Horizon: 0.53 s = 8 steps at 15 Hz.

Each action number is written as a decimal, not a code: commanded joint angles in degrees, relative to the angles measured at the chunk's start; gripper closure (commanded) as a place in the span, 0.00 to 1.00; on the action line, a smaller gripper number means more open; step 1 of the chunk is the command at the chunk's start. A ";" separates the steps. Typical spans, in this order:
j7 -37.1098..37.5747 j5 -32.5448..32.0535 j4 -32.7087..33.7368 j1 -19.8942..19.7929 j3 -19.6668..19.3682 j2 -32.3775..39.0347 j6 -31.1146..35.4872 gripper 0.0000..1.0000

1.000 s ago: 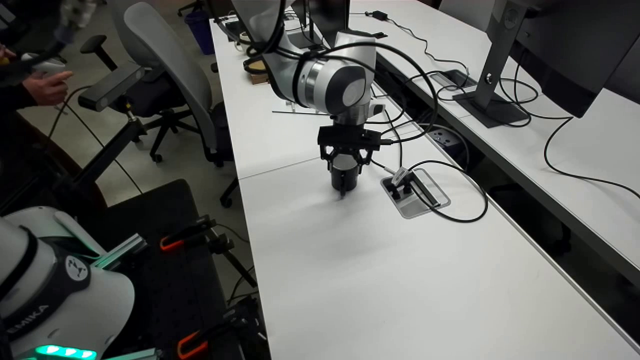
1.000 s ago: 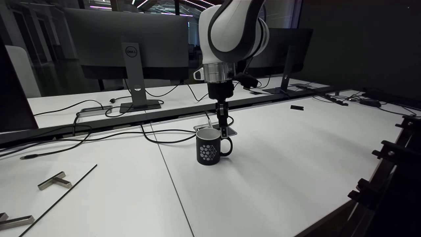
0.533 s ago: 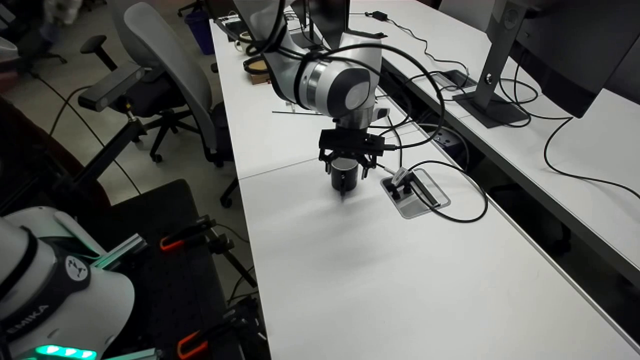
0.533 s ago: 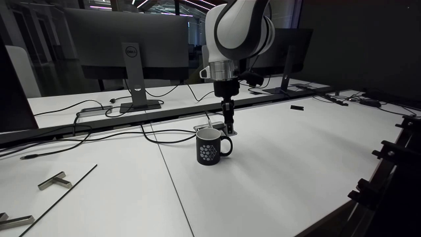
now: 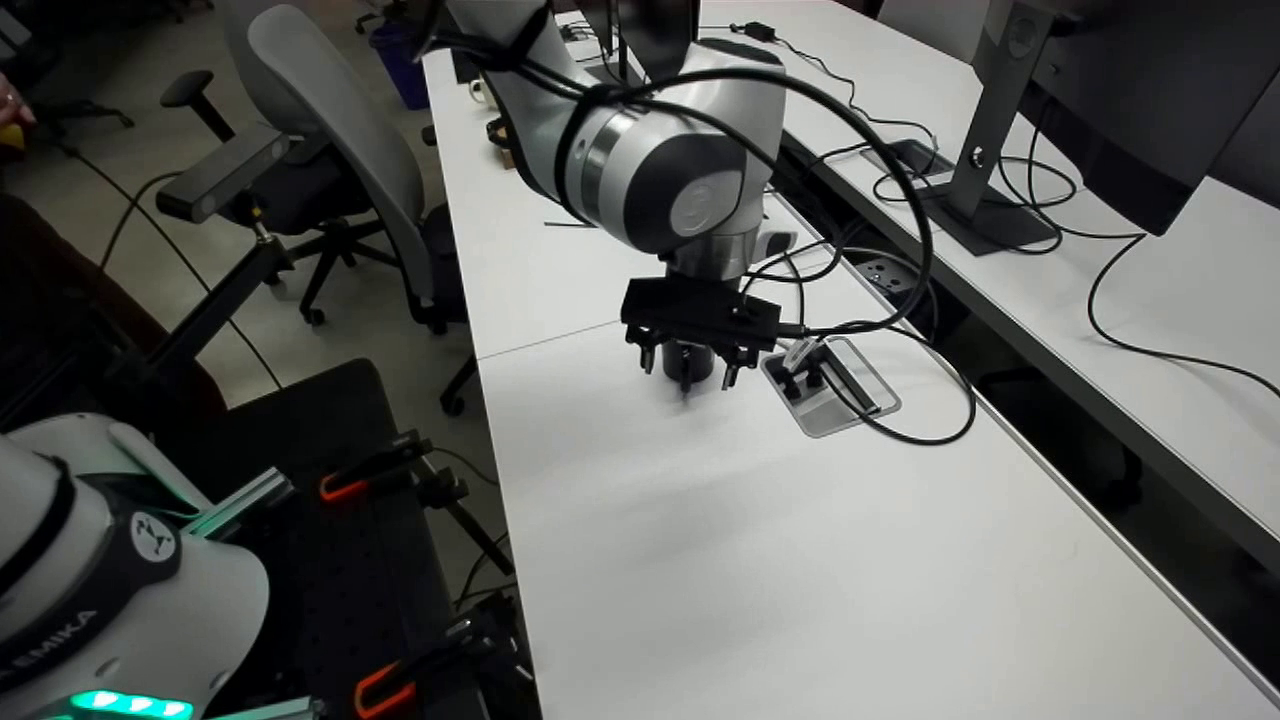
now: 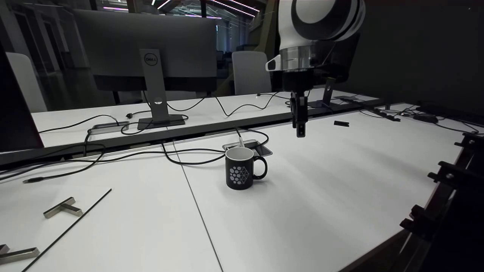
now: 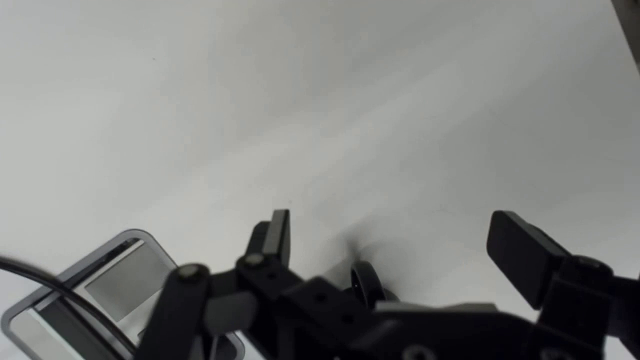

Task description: Move the cup to the left

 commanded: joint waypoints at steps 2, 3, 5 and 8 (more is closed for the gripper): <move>-2.82 1.04 -13.09 -2.68 -0.18 -11.55 8.05 0.00; -1.81 0.98 -6.77 -1.15 -0.97 -5.91 4.86 0.00; -1.83 0.98 -7.98 -1.14 -1.22 -7.29 5.14 0.00; -1.79 0.93 -7.56 -0.94 -1.16 -6.60 5.13 0.00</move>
